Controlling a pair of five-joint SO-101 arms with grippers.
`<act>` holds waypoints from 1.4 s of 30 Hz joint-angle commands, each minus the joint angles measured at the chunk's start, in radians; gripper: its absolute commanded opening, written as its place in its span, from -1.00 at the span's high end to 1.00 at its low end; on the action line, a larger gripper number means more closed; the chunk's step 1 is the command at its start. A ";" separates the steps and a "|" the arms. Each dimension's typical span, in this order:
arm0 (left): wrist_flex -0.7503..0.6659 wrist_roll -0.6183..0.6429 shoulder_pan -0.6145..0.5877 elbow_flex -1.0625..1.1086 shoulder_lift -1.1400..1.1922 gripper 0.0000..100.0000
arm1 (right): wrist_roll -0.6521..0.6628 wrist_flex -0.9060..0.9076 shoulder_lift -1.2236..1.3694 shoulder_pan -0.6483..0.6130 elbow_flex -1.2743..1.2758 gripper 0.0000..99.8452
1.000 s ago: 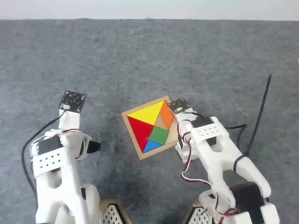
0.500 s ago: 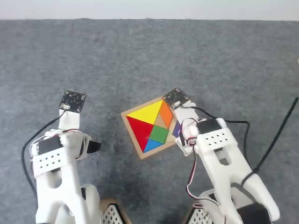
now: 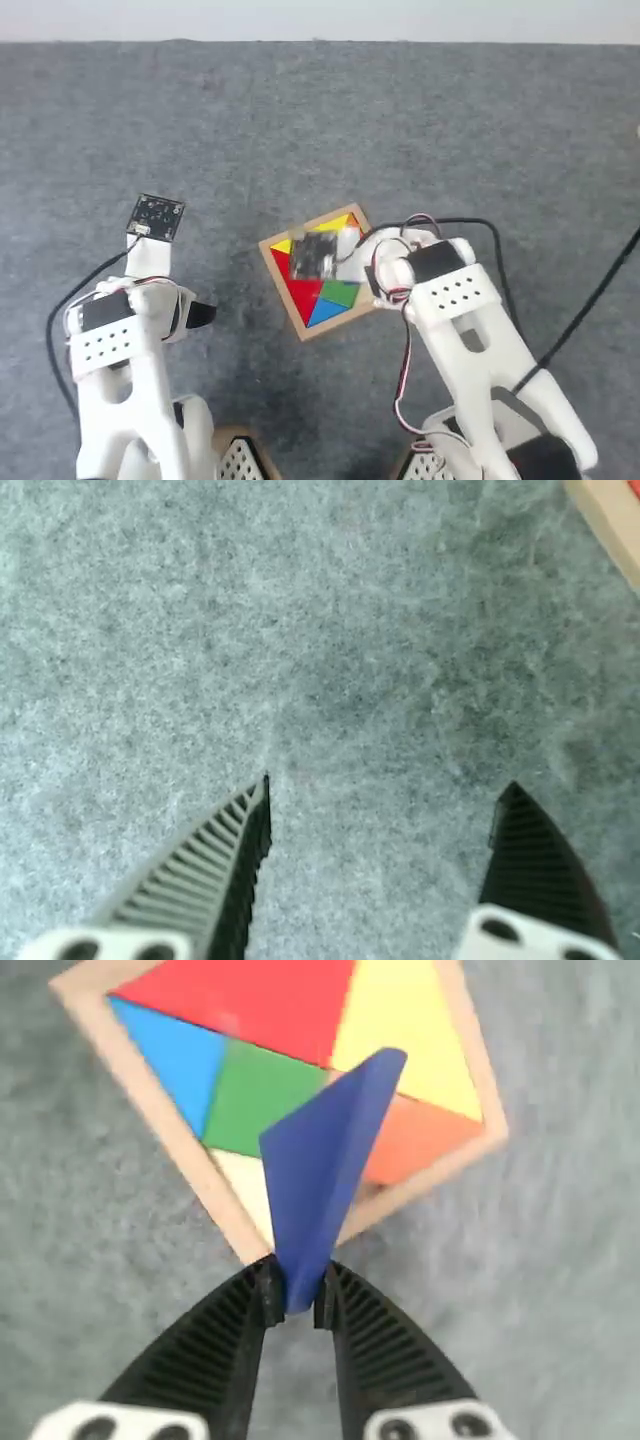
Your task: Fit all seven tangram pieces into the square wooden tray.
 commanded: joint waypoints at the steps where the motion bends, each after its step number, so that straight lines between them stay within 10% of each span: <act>1: -0.005 -0.005 0.002 -0.021 -0.021 0.33 | 0.114 0.036 0.035 -0.035 -0.069 0.98; 13: 0.000 -0.005 0.000 -0.018 -0.021 0.33 | 0.219 0.259 0.452 0.027 -0.473 0.94; 26: 0.000 -0.008 0.002 -0.018 -0.021 0.33 | -0.023 0.305 0.542 0.031 -0.612 0.46; 33: -0.003 -0.008 0.002 -0.018 -0.021 0.33 | -0.379 0.038 0.395 0.028 -0.308 0.60; 42: -0.002 -0.008 0.000 -0.018 -0.021 0.33 | -0.483 -0.101 0.143 0.096 0.012 0.58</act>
